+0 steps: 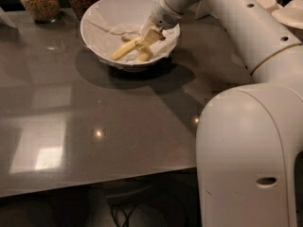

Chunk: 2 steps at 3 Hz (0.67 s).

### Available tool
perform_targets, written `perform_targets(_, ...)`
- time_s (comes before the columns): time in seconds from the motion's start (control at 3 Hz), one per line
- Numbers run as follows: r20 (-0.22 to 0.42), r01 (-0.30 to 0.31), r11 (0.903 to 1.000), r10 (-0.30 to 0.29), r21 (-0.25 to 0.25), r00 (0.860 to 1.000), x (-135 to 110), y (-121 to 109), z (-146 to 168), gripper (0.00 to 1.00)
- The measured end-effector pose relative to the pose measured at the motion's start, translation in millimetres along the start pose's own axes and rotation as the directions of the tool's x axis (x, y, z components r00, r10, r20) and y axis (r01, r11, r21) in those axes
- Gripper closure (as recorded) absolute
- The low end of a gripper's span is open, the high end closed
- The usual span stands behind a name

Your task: Pick banana from white bowl

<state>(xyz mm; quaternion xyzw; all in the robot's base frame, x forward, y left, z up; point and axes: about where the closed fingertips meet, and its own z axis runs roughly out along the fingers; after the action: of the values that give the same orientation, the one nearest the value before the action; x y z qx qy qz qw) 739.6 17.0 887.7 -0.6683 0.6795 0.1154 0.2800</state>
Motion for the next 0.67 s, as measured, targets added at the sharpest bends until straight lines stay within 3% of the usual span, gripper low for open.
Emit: perform_targets(0.67, -0.005, 0.021, 0.9982, -0.02, 0.056, 1.0, -18.8, 3.3, -38.6, 1.0)
